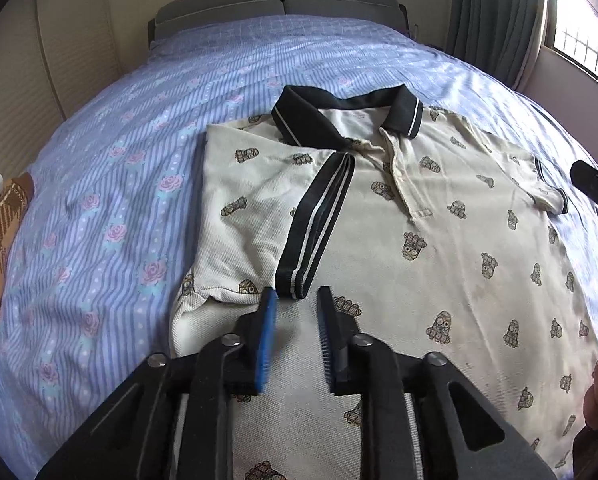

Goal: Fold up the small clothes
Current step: 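Open the left gripper to release the sleeve while the right gripper grasps the other sleeve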

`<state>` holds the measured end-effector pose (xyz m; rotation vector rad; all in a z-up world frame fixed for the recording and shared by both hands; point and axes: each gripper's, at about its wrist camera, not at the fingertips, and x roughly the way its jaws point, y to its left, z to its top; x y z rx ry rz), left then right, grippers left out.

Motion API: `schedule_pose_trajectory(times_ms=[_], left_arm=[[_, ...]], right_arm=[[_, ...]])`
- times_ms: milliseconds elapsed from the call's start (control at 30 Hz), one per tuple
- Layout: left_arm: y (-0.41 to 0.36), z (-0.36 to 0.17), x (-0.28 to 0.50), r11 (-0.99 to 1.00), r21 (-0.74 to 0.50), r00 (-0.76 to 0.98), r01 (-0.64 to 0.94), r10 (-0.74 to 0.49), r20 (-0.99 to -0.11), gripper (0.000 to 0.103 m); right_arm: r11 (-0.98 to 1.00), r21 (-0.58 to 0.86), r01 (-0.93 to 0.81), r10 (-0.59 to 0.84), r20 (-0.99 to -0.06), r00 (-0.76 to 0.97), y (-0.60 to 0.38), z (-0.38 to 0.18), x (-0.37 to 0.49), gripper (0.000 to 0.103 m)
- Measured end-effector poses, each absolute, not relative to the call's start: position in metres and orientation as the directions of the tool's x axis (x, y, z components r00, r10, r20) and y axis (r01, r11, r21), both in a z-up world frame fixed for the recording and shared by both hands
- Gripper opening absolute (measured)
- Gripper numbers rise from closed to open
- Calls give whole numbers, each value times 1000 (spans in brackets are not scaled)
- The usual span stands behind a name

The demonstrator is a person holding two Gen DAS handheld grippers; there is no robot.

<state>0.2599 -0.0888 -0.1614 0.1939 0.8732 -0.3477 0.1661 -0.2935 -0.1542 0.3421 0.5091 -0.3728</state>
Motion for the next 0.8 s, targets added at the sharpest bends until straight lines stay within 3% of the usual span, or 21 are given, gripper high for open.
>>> schedule_pose_trajectory(times_ms=[67, 267, 333, 400, 600, 700, 800], left_arm=[[-90, -151, 257, 931, 23, 617, 364, -223, -755, 42], [-126, -133, 264, 933, -53, 620, 355, -278, -734, 43], [-148, -129, 267, 926, -85, 612, 367, -309, -728, 43], [-171, -125, 267, 920, -89, 626, 382, -328, -707, 43], [-226, -119, 276, 903, -122, 625, 412, -377, -683, 43], [-240, -120, 284, 905, -123, 626, 407, -375, -684, 43], [-250, -121, 295, 913, -119, 632, 391, -360, -686, 43]], right_arm=[[877, 223, 425, -258, -528, 809, -299, -151, 165, 102], [846, 174, 504, -366, -497, 786, -345, -131, 154, 102], [823, 141, 550, -420, -500, 758, -366, -129, 150, 91], [818, 121, 562, -434, -511, 742, -387, -130, 149, 71], [828, 148, 540, -374, -571, 730, -442, -141, 166, 62], [855, 161, 492, -311, -600, 737, -461, -152, 186, 47], [878, 186, 441, -234, -636, 735, -476, -165, 208, 42]])
